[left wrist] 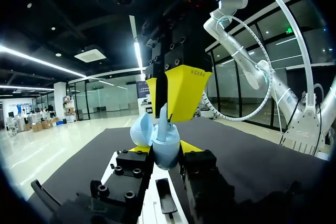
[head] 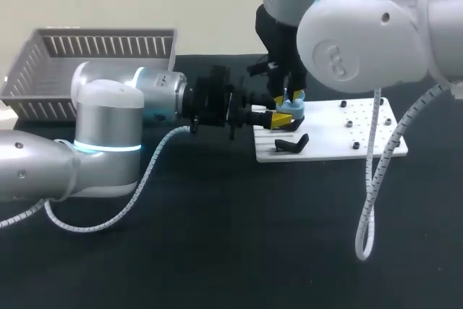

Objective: Pick up each earbud case from the left stands, insert the matching earbuds, close the lid, and place the case in the box.

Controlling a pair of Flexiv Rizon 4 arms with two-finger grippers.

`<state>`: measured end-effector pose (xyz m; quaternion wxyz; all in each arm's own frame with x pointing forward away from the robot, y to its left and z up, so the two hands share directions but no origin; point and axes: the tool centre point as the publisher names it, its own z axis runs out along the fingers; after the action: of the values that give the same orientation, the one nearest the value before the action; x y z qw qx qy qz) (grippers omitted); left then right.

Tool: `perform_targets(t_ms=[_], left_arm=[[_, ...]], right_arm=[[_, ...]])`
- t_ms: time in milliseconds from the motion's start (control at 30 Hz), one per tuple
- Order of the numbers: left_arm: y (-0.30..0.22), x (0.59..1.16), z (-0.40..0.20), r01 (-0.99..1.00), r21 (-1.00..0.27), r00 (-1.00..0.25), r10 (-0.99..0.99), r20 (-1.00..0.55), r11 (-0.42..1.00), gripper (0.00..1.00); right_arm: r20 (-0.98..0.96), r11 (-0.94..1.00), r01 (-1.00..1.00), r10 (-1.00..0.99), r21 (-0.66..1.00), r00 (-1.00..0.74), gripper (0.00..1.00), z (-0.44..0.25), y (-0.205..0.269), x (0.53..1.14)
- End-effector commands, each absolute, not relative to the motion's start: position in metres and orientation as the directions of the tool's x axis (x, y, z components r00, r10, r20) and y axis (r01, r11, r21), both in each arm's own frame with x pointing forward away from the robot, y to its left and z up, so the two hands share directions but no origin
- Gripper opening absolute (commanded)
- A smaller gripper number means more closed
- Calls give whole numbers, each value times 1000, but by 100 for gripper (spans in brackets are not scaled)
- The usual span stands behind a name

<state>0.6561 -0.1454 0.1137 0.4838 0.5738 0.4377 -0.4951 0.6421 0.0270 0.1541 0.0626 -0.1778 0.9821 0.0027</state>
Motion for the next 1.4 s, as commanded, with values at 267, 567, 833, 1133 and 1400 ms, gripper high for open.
perform_targets(t_ms=[267,567,833,1133,1400], left_arm=[[-146,655,113,982,125,130,22,-991,-143,0],[-146,655,113,982,125,130,22,-991,-143,0],[-146,655,113,982,125,130,22,-991,-143,0],[-146,655,113,982,125,130,22,-991,-143,0],[-146,655,113,982,125,130,22,-991,-143,0]], right_arm=[[-116,938,-345,-344,-12,-932,0,149,29,644],[-103,941,-339,-336,4,-936,73,148,28,644],[-171,947,-318,-306,49,-937,100,177,20,631],[-264,983,-170,-148,64,-953,100,193,6,652],[-269,997,-49,-32,57,-963,100,180,-8,683]])
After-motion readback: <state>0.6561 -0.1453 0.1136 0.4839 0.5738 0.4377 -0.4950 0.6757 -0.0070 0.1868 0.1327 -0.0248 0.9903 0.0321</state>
